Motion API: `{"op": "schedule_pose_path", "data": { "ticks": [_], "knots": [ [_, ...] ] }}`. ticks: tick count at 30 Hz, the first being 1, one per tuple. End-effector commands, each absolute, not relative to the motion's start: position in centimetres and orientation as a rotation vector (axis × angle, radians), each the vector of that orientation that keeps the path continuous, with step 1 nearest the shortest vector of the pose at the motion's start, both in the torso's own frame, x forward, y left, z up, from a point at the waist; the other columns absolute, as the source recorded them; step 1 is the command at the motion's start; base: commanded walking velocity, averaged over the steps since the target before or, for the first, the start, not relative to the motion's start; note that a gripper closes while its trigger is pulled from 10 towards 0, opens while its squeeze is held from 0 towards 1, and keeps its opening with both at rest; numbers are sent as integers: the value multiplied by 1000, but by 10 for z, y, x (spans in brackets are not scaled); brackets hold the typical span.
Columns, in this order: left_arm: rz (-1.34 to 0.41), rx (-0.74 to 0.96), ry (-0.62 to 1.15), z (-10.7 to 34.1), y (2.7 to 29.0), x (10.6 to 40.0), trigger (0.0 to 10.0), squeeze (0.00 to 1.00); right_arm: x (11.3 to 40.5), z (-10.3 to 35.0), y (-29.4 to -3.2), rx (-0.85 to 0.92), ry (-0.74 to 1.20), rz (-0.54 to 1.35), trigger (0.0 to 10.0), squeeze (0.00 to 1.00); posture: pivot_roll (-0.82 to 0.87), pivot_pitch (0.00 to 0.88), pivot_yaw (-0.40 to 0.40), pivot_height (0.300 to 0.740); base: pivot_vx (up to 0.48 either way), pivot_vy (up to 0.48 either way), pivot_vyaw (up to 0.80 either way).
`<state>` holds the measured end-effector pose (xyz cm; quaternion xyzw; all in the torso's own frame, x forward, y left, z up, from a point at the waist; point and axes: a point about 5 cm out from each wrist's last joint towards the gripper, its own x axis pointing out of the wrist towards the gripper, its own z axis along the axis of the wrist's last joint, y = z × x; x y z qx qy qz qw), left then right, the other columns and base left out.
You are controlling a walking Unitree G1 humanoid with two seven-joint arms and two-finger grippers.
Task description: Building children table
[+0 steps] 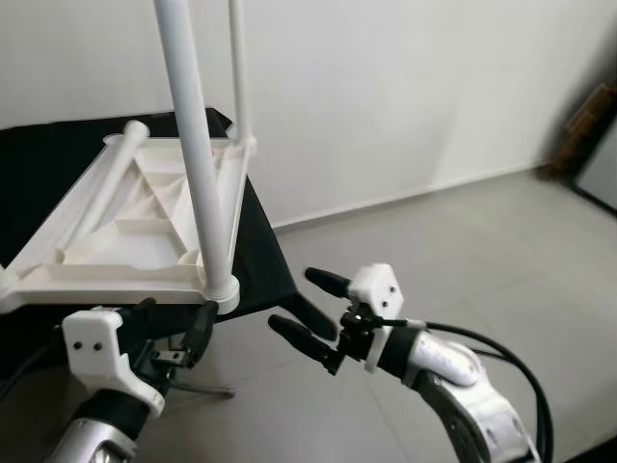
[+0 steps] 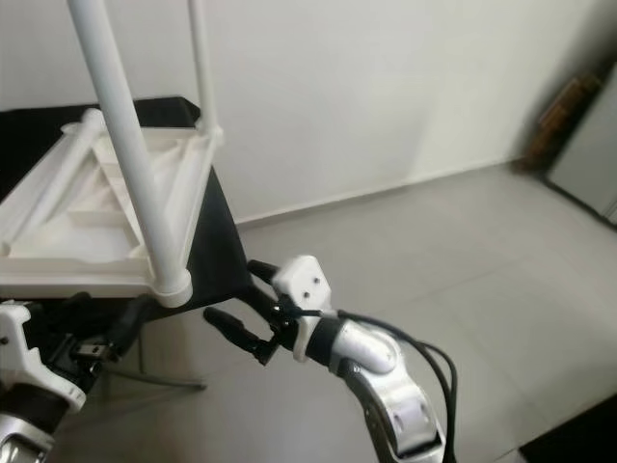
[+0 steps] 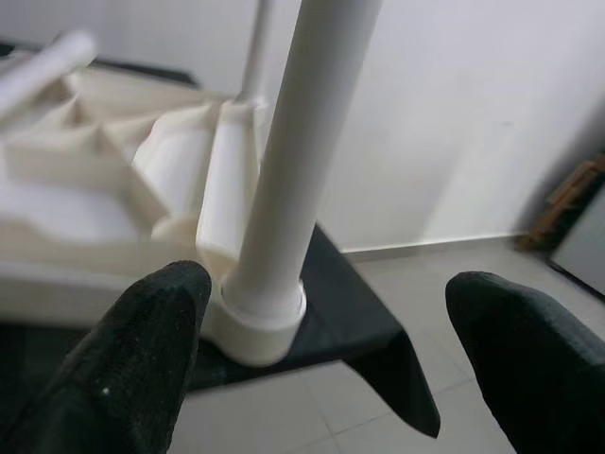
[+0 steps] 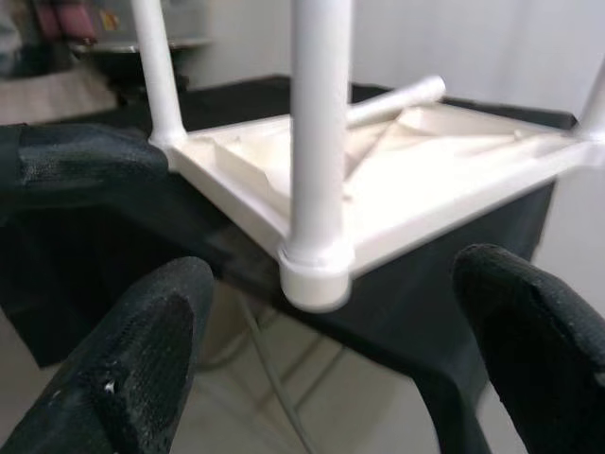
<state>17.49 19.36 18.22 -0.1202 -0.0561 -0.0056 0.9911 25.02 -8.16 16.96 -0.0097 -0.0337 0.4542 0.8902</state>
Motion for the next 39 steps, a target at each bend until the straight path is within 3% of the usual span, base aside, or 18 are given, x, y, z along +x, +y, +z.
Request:
{"op": "schedule_pose_path", "data": {
  "ticks": [1,2,3,6,15,33,39],
  "knots": [
    [54,-287,-132,183,201,173,10000,0,256,171,-86,-4,-68,873,10000,0,-134,91,-80,740,0,-480,0],
    [54,-287,-132,183,201,173,10000,0,256,171,-86,-4,-68,873,10000,0,-134,91,-80,740,0,-480,0],
    [104,-338,-153,183,207,171,10000,0,271,169,-106,44,-53,618,10000,0,-153,100,-80,740,0,-480,0],
    [71,-313,-145,183,205,172,10000,0,278,166,-118,72,-21,489,10000,0,-157,100,-77,740,0,-480,0],
    [38,-286,-133,183,202,173,10000,0,280,165,-116,67,-10,491,10000,0,-153,101,-74,740,0,-480,0],
    [13,-278,-117,183,199,178,10000,0,287,166,-114,33,-11,452,10000,0,-154,96,-82,740,0,0,0],
    [-5,-269,-119,184,198,178,10000,0,288,165,-113,35,-2,457,10000,0,-159,94,-85,740,303,0,118]
  ]
}}
